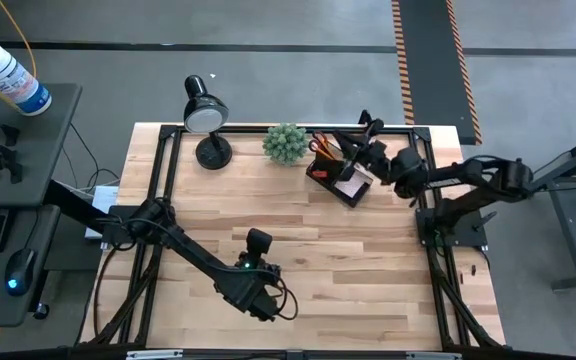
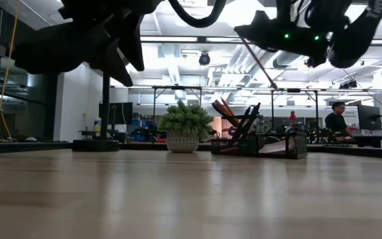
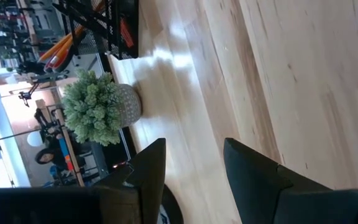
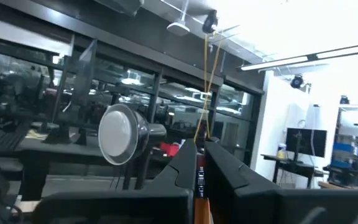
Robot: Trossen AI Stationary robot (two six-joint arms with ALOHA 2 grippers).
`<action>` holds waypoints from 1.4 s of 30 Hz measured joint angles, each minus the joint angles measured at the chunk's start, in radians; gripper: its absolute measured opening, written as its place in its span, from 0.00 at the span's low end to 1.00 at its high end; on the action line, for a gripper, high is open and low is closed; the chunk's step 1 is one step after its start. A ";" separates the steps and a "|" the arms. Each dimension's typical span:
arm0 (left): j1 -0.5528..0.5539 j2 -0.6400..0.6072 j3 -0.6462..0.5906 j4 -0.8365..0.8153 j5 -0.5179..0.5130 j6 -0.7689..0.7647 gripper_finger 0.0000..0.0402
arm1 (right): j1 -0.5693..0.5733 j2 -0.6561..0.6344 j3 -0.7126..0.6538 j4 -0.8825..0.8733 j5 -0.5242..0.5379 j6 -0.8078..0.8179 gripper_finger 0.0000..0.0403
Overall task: Pick and place office supplies into organizer
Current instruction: Put the yellow pencil into the black desk organizer
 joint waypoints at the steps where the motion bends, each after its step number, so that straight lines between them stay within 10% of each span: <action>1: 0.000 0.000 0.000 0.002 -0.001 -0.001 0.37 | -0.014 0.014 0.008 0.005 -0.017 0.004 0.02; 24: 0.000 0.000 0.000 0.011 -0.007 -0.026 0.37 | -0.235 0.448 0.245 0.149 -0.225 0.182 0.02; 42: 0.000 0.000 0.000 0.012 -0.029 -0.026 0.37 | -0.239 0.503 0.248 0.139 -0.263 0.230 0.12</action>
